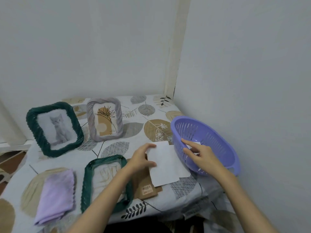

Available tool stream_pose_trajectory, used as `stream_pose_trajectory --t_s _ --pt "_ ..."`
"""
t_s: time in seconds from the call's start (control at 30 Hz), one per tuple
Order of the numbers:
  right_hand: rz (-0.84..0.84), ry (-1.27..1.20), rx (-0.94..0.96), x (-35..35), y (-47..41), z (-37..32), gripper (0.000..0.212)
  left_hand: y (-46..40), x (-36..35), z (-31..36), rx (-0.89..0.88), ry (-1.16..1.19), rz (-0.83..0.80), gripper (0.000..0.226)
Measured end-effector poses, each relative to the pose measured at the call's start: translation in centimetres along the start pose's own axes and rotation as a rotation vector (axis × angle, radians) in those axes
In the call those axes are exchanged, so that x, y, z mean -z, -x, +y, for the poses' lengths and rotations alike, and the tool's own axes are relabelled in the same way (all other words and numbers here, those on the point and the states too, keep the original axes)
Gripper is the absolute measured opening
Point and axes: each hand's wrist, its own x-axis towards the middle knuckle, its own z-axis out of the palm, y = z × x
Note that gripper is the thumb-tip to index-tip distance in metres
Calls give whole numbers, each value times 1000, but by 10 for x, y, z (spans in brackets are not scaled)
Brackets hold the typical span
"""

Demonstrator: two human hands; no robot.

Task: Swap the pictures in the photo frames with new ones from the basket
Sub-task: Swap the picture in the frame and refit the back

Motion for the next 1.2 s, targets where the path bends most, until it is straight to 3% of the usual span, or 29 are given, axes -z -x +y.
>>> stream_pose_trajectory --t_s 0.13,0.27,0.47,0.6,0.73,0.83,0.97,1.03,1.13,1.2 --pt "6 -23 10 4 -2 2 34 -21 -24 2 -27 -130 99 56" --pt "9 -37 29 6 -3 4 35 -31 -41 -1 -2 -211 22 59" --pt "29 -57 38 12 -6 3 34 -30 -49 -13 -8 -672 -15 67" --pt "-12 -25 26 3 -3 4 35 -29 -51 -16 -22 -717 -27 63" --pt "64 -73 24 12 -9 3 34 -32 -52 -14 -153 -710 -189 44" --pt "116 -104 12 24 -13 2 32 -34 -51 -13 -131 -691 -272 38" --pt "63 -21 45 7 -5 -6 35 -37 -53 -15 -113 -577 -254 47" --pt "-22 91 66 -9 5 -8 37 -37 -53 -11 -69 -255 -98 45" --pt "-75 293 89 -25 17 -10 40 -35 -41 7 62 449 140 43" --pt "-77 330 91 -25 18 -11 41 -36 -31 17 72 569 122 43"
